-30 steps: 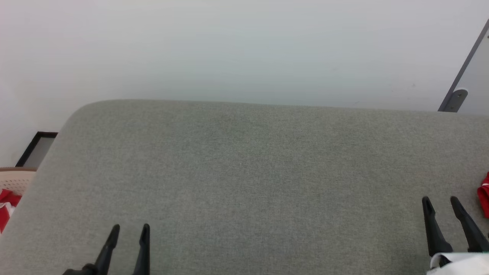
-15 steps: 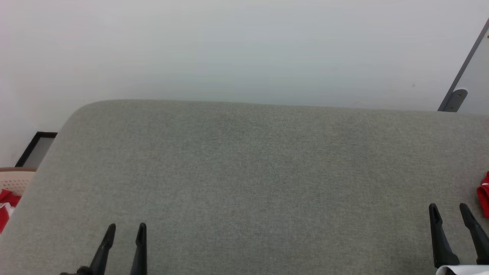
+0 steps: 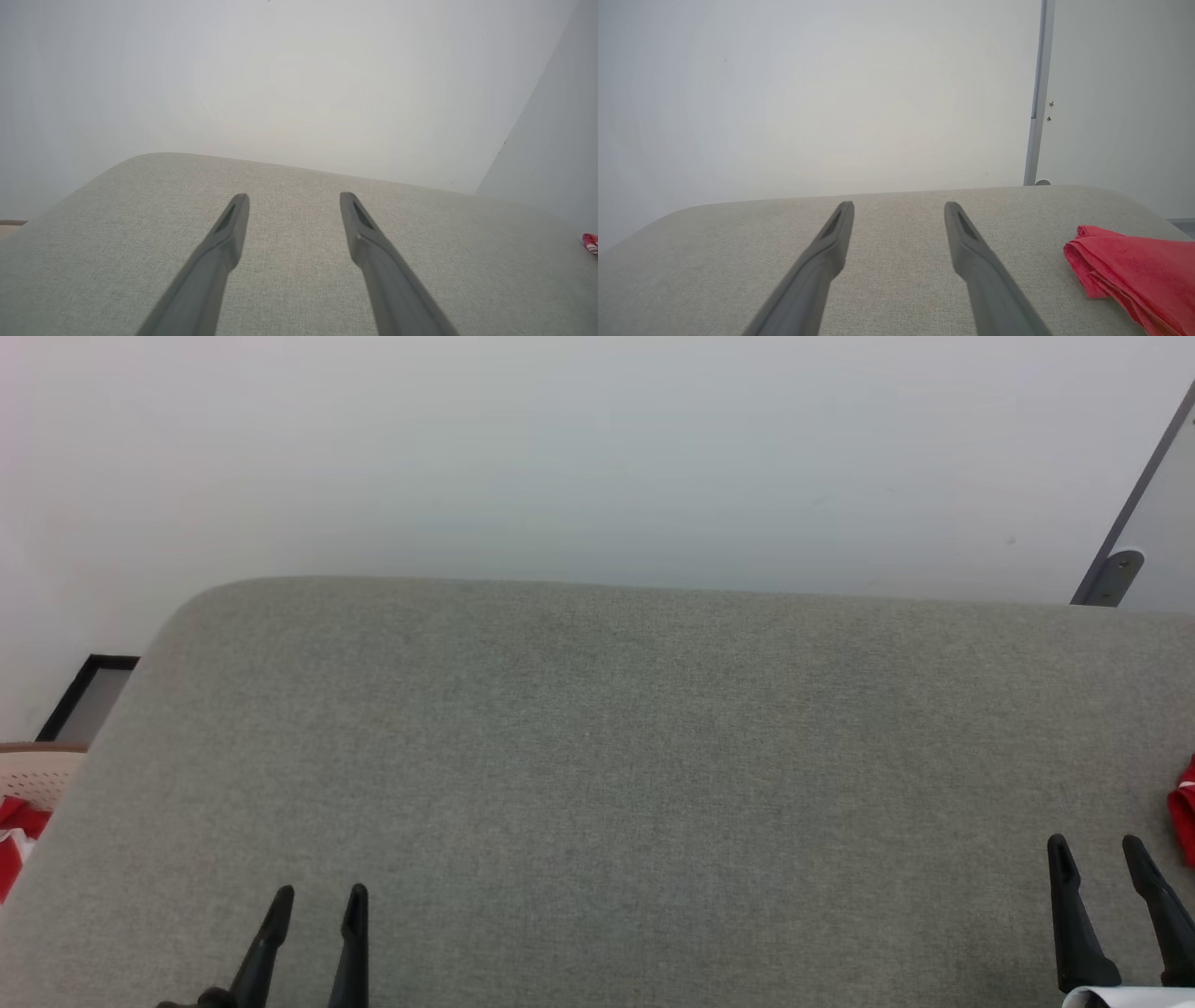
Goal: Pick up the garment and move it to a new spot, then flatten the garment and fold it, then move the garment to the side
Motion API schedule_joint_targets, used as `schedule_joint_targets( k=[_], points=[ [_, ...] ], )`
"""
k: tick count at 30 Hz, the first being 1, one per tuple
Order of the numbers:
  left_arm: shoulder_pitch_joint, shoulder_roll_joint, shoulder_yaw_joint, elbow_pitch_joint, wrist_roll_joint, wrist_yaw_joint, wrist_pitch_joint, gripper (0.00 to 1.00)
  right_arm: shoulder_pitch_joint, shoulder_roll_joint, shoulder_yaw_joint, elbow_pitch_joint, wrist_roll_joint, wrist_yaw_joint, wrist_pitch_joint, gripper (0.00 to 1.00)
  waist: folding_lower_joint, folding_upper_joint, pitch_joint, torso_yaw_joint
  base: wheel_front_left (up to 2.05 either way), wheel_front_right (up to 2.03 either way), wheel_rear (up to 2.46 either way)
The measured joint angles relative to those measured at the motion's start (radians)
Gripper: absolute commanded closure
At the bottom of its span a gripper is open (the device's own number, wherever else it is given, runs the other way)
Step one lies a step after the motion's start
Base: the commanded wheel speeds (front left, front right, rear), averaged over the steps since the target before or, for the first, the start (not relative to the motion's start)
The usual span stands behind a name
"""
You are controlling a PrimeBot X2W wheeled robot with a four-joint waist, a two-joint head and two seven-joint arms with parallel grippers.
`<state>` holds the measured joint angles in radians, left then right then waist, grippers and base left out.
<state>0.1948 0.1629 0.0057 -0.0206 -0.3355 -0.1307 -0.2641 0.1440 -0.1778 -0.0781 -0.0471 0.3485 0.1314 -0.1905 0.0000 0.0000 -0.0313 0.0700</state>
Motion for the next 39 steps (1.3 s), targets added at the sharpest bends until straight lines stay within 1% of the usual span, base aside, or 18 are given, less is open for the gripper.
schedule_joint_targets(
  k=[10,11,16,29,39],
  points=[
    [0.001,-0.002,0.026,0.002,-0.002,0.0,0.0,0.0,0.0,0.011,0.016,-0.006,0.0,0.0,0.006,0.0,0.0,0.0,0.001,-0.006,0.0,0.0,0.0],
    [0.001,-0.003,0.028,0.006,0.0,0.0,0.0,1.0,0.0,0.012,0.018,-0.003,0.0,0.0,0.006,1.0,0.0,0.0,0.001,-0.008,0.0,0.0,0.0],
    [0.009,-0.019,0.021,0.05,-0.009,0.0,0.002,1.0,0.014,0.031,0.023,0.044,0.008,0.0,0.008,1.0,0.0,0.0,0.001,-0.008,0.0,0.0,0.0],
    [-0.03,-0.028,0.022,0.089,-0.233,0.0,0.059,1.0,-0.016,0.041,0.021,0.086,0.223,0.0,0.056,1.0,0.0,0.0,0.005,-0.015,0.0,0.0,0.0],
    [-0.069,-0.033,0.026,0.117,-0.384,0.0,0.097,1.0,-0.04,0.053,0.018,0.116,0.371,0.0,0.087,1.0,0.0,0.0,0.007,-0.019,0.0,0.0,0.0]
  ],
)
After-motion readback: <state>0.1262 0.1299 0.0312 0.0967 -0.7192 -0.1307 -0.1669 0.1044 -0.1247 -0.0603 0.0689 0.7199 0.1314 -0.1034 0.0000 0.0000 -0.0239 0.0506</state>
